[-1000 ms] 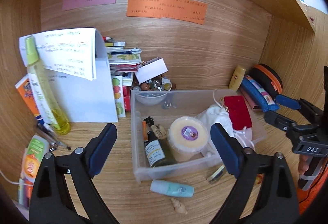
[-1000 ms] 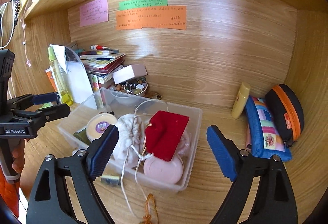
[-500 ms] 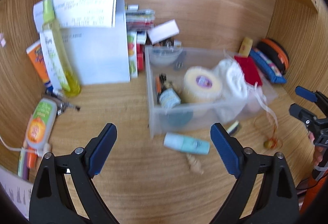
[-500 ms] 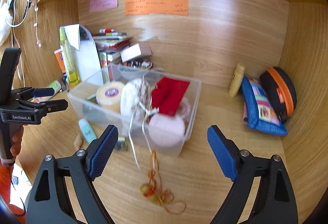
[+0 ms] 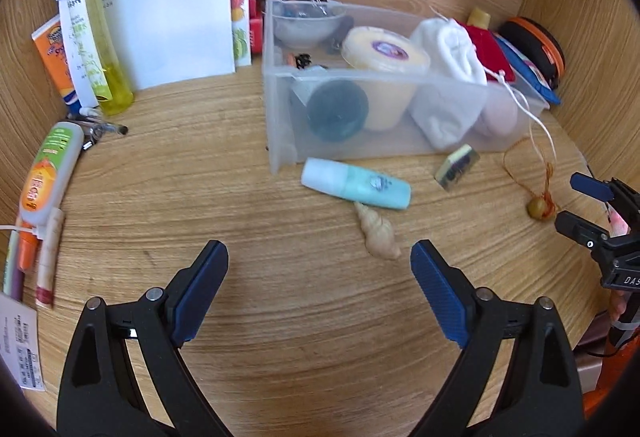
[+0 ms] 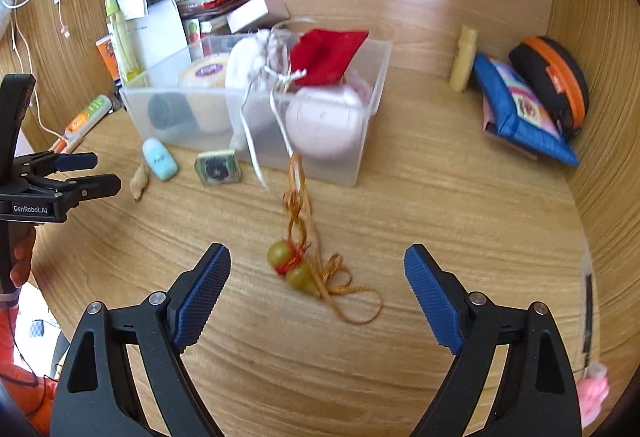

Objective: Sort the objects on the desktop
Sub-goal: 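Withdraw both tools from the bin toward the remaining items, then grasp the small shell with the left tool while the right tool grasps the gold tassel charm, then carry the shell and tassel charm into the clear bin and release both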

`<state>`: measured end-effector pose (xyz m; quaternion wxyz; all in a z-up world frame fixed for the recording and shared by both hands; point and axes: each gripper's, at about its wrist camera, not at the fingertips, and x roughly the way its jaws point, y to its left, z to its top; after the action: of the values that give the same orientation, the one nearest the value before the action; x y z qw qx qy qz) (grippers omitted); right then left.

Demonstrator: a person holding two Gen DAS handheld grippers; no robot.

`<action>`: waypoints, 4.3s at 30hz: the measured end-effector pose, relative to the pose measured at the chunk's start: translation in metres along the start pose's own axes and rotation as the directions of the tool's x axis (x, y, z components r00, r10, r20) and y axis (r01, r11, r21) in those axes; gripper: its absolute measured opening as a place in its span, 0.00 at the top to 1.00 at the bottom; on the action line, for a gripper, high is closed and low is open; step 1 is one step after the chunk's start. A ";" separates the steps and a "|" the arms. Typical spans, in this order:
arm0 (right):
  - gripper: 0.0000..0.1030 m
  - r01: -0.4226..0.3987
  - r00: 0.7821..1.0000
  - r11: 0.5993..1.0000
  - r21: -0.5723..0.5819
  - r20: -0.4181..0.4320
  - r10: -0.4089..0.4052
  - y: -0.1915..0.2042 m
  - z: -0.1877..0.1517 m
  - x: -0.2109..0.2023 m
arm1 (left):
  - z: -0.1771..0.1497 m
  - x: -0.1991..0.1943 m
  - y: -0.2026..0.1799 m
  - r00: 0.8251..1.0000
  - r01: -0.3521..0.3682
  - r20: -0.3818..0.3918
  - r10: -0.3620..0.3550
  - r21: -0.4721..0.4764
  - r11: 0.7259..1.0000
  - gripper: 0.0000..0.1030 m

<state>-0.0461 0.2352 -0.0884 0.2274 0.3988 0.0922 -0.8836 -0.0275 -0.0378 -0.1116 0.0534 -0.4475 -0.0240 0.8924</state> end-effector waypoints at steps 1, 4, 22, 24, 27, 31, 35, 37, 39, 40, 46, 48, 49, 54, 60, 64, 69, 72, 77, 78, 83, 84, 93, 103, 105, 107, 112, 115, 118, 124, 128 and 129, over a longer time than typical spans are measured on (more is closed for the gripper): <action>0.15 0.002 1.000 1.000 -0.003 -0.001 -0.002 0.001 -0.001 0.001 | -0.001 0.001 -0.003 1.000 0.010 -0.001 -0.010 0.012 1.000 0.09; 0.17 0.004 1.000 1.000 -0.015 -0.010 -0.004 0.003 -0.003 0.006 | -0.003 -0.001 -0.009 1.000 0.013 0.021 -0.014 0.042 0.999 0.10; 0.69 -0.029 0.999 0.997 -0.069 -0.038 0.027 0.011 -0.004 0.022 | 0.007 0.015 -0.022 1.000 0.010 0.006 -0.011 0.104 0.995 0.58; 0.76 -0.032 0.999 0.997 -0.074 -0.035 0.030 0.012 -0.004 0.022 | 0.006 0.014 -0.024 1.000 -0.003 0.010 0.002 0.105 0.994 0.66; 0.81 -0.046 0.999 0.996 -0.077 -0.033 0.043 0.013 -0.004 0.022 | 0.005 0.013 -0.027 1.000 -0.012 0.018 0.010 0.109 0.994 0.76; 0.82 -0.071 0.997 0.995 -0.069 -0.026 0.069 0.014 -0.004 0.021 | 0.004 0.011 -0.027 1.000 0.005 0.016 -0.007 0.097 0.995 0.84; 0.82 -0.110 0.994 0.992 -0.063 -0.008 0.109 0.016 -0.002 0.014 | 0.003 0.010 -0.025 1.000 0.006 0.020 -0.008 0.094 0.996 0.84; 0.82 -0.124 0.992 0.991 -0.057 0.000 0.124 0.017 0.001 0.011 | 0.003 0.008 -0.025 1.000 0.008 0.029 -0.010 0.092 0.996 0.84; 0.82 -0.150 0.988 0.987 -0.048 0.010 0.151 0.017 0.004 0.007 | 0.002 0.007 -0.024 0.999 0.012 0.034 -0.015 0.085 0.996 0.84; 0.82 -0.159 0.987 0.986 -0.048 0.019 0.160 0.018 0.005 0.005 | 0.002 0.005 -0.023 0.999 0.012 0.039 -0.015 0.080 0.997 0.84; 0.82 -0.187 0.979 0.978 -0.090 0.060 0.193 0.029 0.016 -0.006 | 0.002 -0.004 -0.020 0.998 0.021 0.064 -0.024 0.055 0.998 0.84; 0.82 -0.189 0.978 0.976 -0.108 0.074 0.197 0.033 0.021 -0.010 | 0.004 -0.010 -0.018 0.996 0.023 0.082 -0.026 0.047 0.999 0.84; 0.82 -0.191 0.976 0.975 -0.118 0.081 0.201 0.036 0.025 -0.012 | 0.005 -0.014 -0.016 0.995 0.025 0.094 -0.029 0.040 0.999 0.84; 0.82 -0.202 0.970 0.970 -0.133 0.111 0.217 0.038 0.042 -0.018 | 0.013 -0.033 -0.012 0.987 0.031 0.157 -0.034 0.022 0.999 0.84; 0.82 -0.185 0.963 0.974 -0.133 0.176 0.207 0.036 0.066 -0.027 | 0.024 -0.047 -0.007 0.978 0.018 0.207 -0.021 0.014 1.000 0.84; 0.82 -0.152 0.958 0.979 -0.134 0.222 0.180 0.031 0.081 -0.034 | 0.032 -0.056 -0.005 0.970 0.010 0.242 -0.012 0.009 1.000 0.84; 0.82 -0.115 0.961 0.985 -0.126 0.237 0.142 0.021 0.097 -0.026 | 0.047 -0.065 -0.001 0.957 0.003 0.290 -0.005 0.007 1.000 0.84; 0.82 -0.097 0.968 0.990 -0.102 0.222 0.118 0.013 0.104 -0.013 | 0.053 -0.066 0.002 0.954 0.001 0.300 -0.002 0.003 1.000 0.84; 0.82 -0.101 0.974 0.992 -0.071 0.198 0.113 0.002 0.107 0.003 | 0.062 -0.060 0.002 0.954 0.000 0.298 0.001 0.000 1.000 0.84; 0.82 -0.100 0.975 0.993 -0.069 0.194 0.112 0.001 0.107 0.006 | 0.065 -0.058 0.002 0.955 0.000 0.296 0.000 -0.001 1.000 0.84; 0.82 -0.093 0.980 0.994 -0.062 0.172 0.103 -0.001 0.108 0.017 | 0.074 -0.046 0.002 0.960 0.000 0.281 0.001 -0.003 1.000 0.84; 0.82 -0.094 0.980 0.994 -0.061 0.168 0.103 -0.002 0.108 0.019 | 0.076 -0.042 0.002 0.961 -0.002 0.276 0.003 -0.004 1.000 0.84; 0.82 -0.104 0.986 0.993 -0.053 0.126 0.110 -0.004 0.106 0.034 | 0.081 -0.016 0.003 0.974 -0.020 0.224 0.024 -0.019 1.000 0.84; 0.82 -0.076 0.991 0.995 -0.068 0.101 0.083 0.000 0.102 0.039 | 0.081 -0.009 0.000 0.976 -0.038 0.216 0.039 -0.008 0.999 0.84; 0.82 -0.061 0.993 0.995 -0.073 0.101 0.068 0.001 0.101 0.037 | 0.080 -0.010 -0.001 0.975 -0.038 0.217 0.039 -0.007 0.999 0.84; 0.82 -0.053 0.994 0.996 -0.075 0.096 0.060 0.002 0.101 0.036 | 0.080 -0.010 0.000 0.975 -0.036 0.218 0.036 -0.007 0.999 0.84; 0.71 -0.021 0.995 0.997 -0.071 0.097 0.027 0.000 0.100 0.032 | 0.079 -0.011 -0.001 0.975 -0.033 0.219 0.033 -0.006 0.999 0.83; 0.67 -0.030 0.994 0.997 -0.066 0.103 0.037 -0.002 0.099 0.026 | 0.078 -0.015 -0.001 0.976 -0.012 0.216 0.013 -0.008 1.000 0.83; 0.64 -0.031 0.993 0.997 -0.067 0.115 0.039 -0.002 0.094 0.018 | 0.077 -0.019 -0.004 0.976 -0.001 0.219 0.001 0.001 1.000 0.83; 0.53 -0.018 0.993 0.996 -0.088 0.115 0.029 0.003 0.083 0.007 | 0.071 -0.032 -0.009 0.971 -0.004 0.241 0.000 0.019 1.000 0.71; 0.45 -0.007 0.994 0.996 -0.093 0.110 0.017 0.005 0.074 0.002 | 0.066 -0.041 -0.011 0.966 -0.013 0.260 0.005 0.027 1.000 0.59; 0.43 -0.010 0.994 0.996 -0.091 0.107 0.020 0.004 0.073 0.001 | 0.065 -0.044 -0.011 0.964 -0.015 0.264 0.007 0.029 0.999 0.49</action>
<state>-0.0932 0.2062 -0.0405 0.2563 0.3404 0.1165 -0.8972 -0.0527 -0.0320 -0.0372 0.0517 -0.3239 -0.0150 0.9445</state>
